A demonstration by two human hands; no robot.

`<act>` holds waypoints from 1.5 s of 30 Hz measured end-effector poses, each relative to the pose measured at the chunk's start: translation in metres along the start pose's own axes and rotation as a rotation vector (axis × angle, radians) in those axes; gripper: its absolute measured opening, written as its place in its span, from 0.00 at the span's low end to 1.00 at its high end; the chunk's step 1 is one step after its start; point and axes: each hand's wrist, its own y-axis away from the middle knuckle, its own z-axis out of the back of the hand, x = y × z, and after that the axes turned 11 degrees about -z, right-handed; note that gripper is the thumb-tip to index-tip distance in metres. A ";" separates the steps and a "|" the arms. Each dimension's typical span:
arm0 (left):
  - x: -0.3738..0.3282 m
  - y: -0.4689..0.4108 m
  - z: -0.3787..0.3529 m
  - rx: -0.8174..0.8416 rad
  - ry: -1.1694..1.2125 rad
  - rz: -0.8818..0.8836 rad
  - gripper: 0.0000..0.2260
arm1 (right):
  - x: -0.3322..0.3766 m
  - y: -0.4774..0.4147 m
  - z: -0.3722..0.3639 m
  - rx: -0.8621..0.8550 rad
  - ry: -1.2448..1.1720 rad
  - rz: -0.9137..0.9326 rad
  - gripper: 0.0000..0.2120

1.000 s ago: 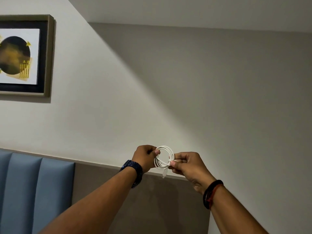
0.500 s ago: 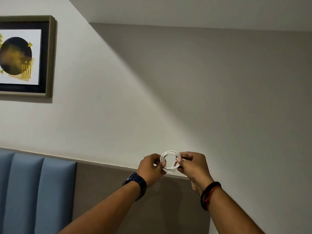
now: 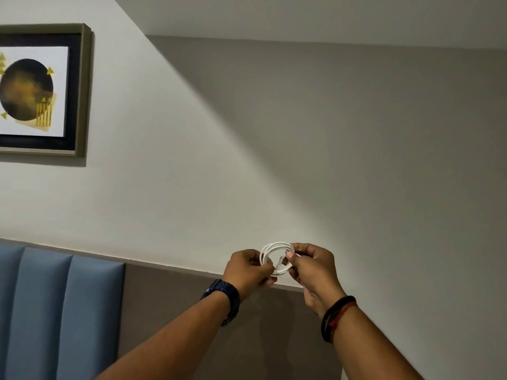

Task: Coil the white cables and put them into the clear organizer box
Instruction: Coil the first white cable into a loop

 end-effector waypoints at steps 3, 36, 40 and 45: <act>-0.002 -0.002 -0.002 -0.035 0.175 0.124 0.03 | 0.002 0.000 -0.003 -0.016 0.004 0.029 0.08; -0.003 -0.014 0.004 0.049 0.473 0.232 0.15 | -0.007 -0.013 -0.003 -0.057 0.148 -0.030 0.06; -0.002 -0.016 0.012 0.140 0.477 0.251 0.12 | -0.001 -0.011 -0.002 0.025 0.126 -0.089 0.07; 0.004 -0.014 0.024 0.255 0.394 0.181 0.11 | -0.002 -0.008 0.002 0.106 0.114 -0.120 0.06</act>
